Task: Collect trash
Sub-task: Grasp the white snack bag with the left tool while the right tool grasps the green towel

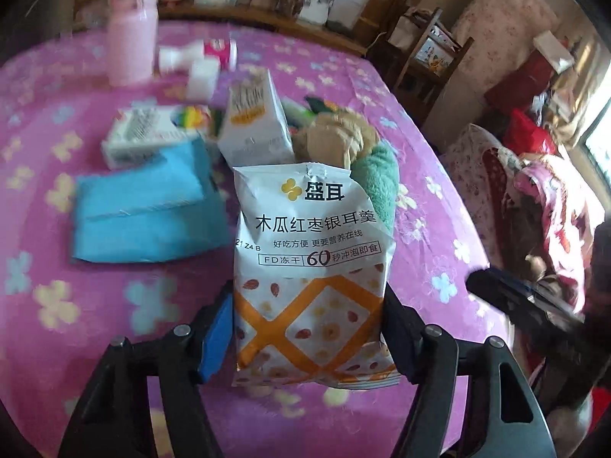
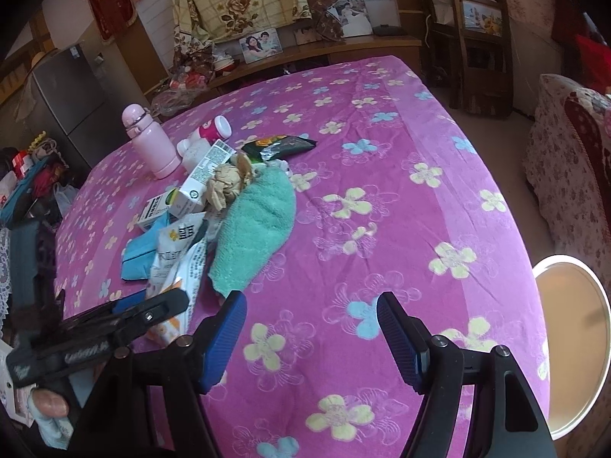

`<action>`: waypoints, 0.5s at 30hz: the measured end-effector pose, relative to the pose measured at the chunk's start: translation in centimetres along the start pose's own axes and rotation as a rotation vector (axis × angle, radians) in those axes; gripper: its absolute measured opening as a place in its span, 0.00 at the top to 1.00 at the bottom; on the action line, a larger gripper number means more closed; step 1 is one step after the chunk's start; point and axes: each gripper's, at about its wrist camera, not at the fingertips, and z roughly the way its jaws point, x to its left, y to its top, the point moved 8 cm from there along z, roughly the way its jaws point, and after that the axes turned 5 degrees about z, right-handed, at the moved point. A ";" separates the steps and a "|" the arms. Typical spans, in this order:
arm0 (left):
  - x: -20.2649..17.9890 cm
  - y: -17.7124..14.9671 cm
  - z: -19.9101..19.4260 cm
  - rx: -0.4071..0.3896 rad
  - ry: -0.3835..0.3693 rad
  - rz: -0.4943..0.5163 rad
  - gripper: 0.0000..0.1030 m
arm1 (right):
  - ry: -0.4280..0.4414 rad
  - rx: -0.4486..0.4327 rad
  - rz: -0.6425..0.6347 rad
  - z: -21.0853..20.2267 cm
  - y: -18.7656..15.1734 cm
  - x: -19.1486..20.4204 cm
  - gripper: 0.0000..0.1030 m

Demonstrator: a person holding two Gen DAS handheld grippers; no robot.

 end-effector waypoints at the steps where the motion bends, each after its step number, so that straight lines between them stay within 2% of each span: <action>1: 0.2 -0.1 -0.8 -0.014 0.027 0.015 0.31 | 0.007 0.001 0.001 0.2 0.2 0.4 0.28; 7: 1.9 0.1 -4.3 -0.088 0.149 0.055 0.31 | 0.075 0.038 0.019 3.6 2.0 3.7 0.28; 13: 3.0 0.1 -4.7 -0.097 0.170 0.044 0.31 | 0.062 0.119 0.075 9.4 3.0 4.3 0.28; 14: 3.0 0.0 -4.6 -0.095 0.171 0.044 0.31 | 0.065 0.124 0.078 9.9 2.9 4.2 0.31; 15: 2.9 0.0 -4.5 -0.093 0.173 0.045 0.31 | 0.079 0.120 0.081 10.0 2.8 4.1 0.46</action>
